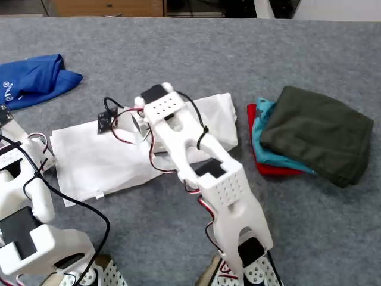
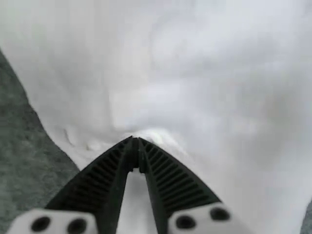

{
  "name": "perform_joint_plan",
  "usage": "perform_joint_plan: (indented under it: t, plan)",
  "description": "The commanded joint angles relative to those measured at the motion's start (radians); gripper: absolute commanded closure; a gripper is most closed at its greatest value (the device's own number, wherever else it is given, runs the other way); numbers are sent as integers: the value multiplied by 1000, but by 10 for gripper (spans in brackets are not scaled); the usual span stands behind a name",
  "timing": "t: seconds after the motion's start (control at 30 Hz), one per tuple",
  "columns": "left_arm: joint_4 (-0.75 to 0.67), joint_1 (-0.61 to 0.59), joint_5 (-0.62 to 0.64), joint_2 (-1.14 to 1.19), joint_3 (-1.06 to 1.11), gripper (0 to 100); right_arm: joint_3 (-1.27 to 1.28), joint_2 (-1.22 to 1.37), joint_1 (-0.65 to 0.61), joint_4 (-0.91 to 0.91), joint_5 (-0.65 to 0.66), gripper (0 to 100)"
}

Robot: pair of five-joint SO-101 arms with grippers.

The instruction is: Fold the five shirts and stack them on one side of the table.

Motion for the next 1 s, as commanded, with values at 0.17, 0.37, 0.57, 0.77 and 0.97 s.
perform_joint_plan:
  t: [0.17,0.37,0.57,0.77,0.97]
  plan:
    - [2,-6,-5,-10,-37,979,-200,-24,22,169,-80,994]
    - [5,-8,-5,-10,-35,980,-208,-189,84,313,-78,994]
    - [5,-9,-5,-10,-35,981,-150,-223,246,270,-57,994]
    - [5,-9,-5,-10,-35,981,-134,-147,354,26,-61,994]
    - [5,-9,-5,-10,-35,981,-143,22,374,-55,-61,994]
